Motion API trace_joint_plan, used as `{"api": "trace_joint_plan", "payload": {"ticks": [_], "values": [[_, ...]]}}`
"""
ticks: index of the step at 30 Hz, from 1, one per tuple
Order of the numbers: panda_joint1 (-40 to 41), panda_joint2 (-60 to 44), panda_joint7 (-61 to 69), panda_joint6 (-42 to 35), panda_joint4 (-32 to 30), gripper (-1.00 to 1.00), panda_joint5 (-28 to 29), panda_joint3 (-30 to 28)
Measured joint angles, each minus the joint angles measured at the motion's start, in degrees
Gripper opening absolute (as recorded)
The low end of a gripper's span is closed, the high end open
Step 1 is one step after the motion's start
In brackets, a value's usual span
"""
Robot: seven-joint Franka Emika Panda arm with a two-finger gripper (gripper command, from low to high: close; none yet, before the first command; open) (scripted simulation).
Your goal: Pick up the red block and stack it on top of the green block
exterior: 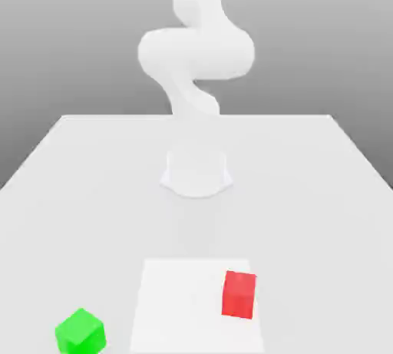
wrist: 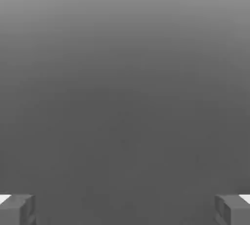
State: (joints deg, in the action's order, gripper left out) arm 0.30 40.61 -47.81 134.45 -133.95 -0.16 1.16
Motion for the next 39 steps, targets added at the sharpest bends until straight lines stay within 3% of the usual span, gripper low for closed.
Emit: {"api": "trace_joint_plan", "payload": {"ticks": [18, 22, 27, 28, 34, 39], "values": [[0.44, -37.74, -16.35, 19.29, -15.71, 0.0, 1.55, 7.63], [-0.75, -46.07, -19.9, 24.03, -18.32, 0.0, 2.63, 7.42], [-3.31, -56.49, -22.93, 32.51, -17.22, 0.0, 6.29, 4.1], [-3.71, -57.59, -23.24, 33.44, -17.06, -1.0, 6.68, 3.63], [-3.84, -58.15, -23.53, 33.97, -16.98, -1.0, 7.02, 3.44], [-2.62, -50.31, -21.03, 27.37, -18.19, -1.0, 3.65, 5.4]]}}
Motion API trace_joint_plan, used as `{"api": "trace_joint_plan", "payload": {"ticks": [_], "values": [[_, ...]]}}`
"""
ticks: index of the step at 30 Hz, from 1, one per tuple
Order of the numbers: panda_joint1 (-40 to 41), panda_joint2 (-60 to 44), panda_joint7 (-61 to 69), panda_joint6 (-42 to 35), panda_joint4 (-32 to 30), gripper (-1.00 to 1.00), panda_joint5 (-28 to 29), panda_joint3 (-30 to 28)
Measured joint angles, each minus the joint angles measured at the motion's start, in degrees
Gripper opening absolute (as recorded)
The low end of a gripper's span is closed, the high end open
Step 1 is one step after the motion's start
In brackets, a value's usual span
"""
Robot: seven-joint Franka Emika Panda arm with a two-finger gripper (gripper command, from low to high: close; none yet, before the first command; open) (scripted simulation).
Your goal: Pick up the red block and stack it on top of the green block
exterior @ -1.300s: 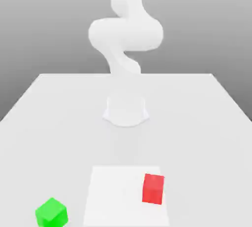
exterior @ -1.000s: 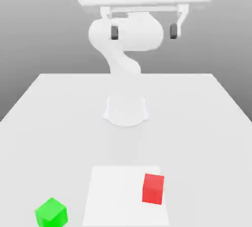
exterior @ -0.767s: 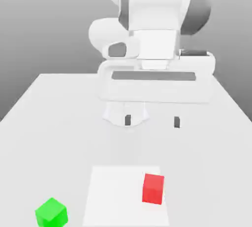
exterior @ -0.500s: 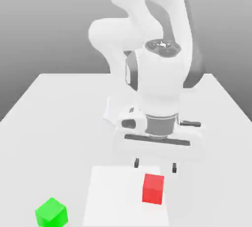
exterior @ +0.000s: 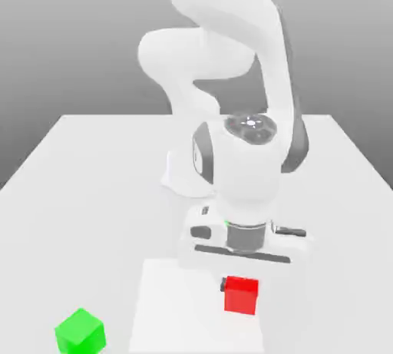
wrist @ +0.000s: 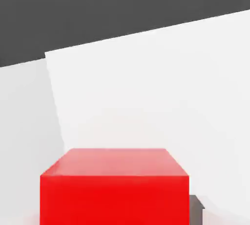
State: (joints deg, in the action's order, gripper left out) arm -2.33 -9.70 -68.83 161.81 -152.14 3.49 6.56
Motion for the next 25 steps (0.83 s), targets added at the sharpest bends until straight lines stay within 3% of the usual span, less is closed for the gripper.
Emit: {"api": "trace_joint_plan", "payload": {"ticks": [3, 10, 14, 15, 21, 25], "values": [[1.99, 3.41, 2.2, -4.8, 1.4, -1.0, -2.08, -0.99], [12.92, -0.15, 8.5, -13.3, 13.44, -1.0, -4.98, -10.01], [16.41, -7.84, 10.82, -9.43, 17.23, -1.0, -6.87, -11.54], [16.71, -9.55, 11.1, -7.94, 17.44, 1.0, -7.2, -11.37], [16.84, -10.41, 11.23, -7.21, 17.54, 1.0, -7.35, -11.31], [16.5, -4.86, 10.39, -12.53, 17.33, 1.0, -6.16, -11.94]]}}
